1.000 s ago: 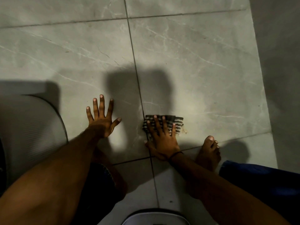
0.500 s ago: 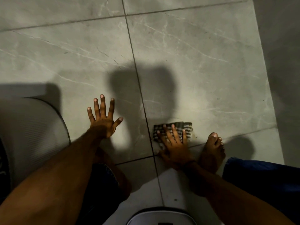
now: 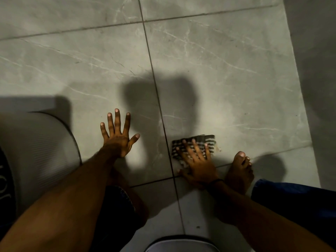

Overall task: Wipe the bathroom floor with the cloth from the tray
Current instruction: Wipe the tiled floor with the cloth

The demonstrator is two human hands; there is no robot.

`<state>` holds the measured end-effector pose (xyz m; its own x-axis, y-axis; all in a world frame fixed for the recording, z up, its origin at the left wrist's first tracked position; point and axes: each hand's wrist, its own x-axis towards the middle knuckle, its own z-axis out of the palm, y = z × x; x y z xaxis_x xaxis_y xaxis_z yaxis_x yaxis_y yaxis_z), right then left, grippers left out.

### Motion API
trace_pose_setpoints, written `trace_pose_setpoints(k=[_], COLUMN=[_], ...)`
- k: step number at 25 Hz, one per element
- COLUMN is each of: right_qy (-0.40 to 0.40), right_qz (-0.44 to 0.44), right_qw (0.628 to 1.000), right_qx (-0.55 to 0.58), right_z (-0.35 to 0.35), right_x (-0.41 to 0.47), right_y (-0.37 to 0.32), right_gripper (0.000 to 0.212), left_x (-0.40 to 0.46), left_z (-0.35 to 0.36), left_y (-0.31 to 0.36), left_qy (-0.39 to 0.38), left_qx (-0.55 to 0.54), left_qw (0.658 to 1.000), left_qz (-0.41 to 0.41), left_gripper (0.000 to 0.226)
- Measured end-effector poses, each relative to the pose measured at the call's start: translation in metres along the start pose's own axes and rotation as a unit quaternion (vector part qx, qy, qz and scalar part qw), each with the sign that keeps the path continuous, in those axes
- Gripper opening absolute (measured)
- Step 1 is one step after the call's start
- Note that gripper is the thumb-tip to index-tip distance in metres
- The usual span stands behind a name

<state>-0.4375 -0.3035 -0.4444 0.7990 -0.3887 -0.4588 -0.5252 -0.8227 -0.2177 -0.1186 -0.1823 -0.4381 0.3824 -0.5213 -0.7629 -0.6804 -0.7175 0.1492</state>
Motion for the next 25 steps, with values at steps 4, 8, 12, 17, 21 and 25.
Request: trace_pose_setpoints(k=[4, 8, 12, 17, 21, 25], right_qy=[-0.028, -0.016, 0.010, 0.016, -0.002, -0.033], right_qz=[0.146, 0.140, -0.071, 0.031, 0.136, 0.096], right_qw=[0.987, 0.986, 0.997, 0.998, 0.989, 0.992], right_qx=[0.053, 0.090, 0.002, 0.050, 0.062, 0.080], right_z=[-0.014, -0.016, -0.002, -0.009, -0.025, -0.025], right_x=[0.046, 0.076, 0.039, 0.018, 0.065, 0.082], right_y=[-0.018, -0.082, -0.084, -0.010, -0.036, -0.087], right_gripper=[0.090, 0.093, 0.074, 0.072, 0.081, 0.086], left_x=[0.002, 0.002, 0.001, 0.000, 0.001, 0.002], left_z=[0.002, 0.003, 0.003, 0.003, 0.003, 0.005], left_y=[0.000, -0.002, -0.001, 0.000, 0.000, 0.000], left_qy=[0.007, 0.012, 0.011, 0.014, 0.013, 0.016], left_qx=[-0.003, -0.005, 0.000, -0.001, 0.002, -0.002], left_qw=[1.000, 1.000, 1.000, 1.000, 1.000, 1.000], left_qz=[0.005, 0.009, 0.007, 0.009, 0.003, 0.009], left_gripper=[0.087, 0.086, 0.086, 0.087, 0.086, 0.084])
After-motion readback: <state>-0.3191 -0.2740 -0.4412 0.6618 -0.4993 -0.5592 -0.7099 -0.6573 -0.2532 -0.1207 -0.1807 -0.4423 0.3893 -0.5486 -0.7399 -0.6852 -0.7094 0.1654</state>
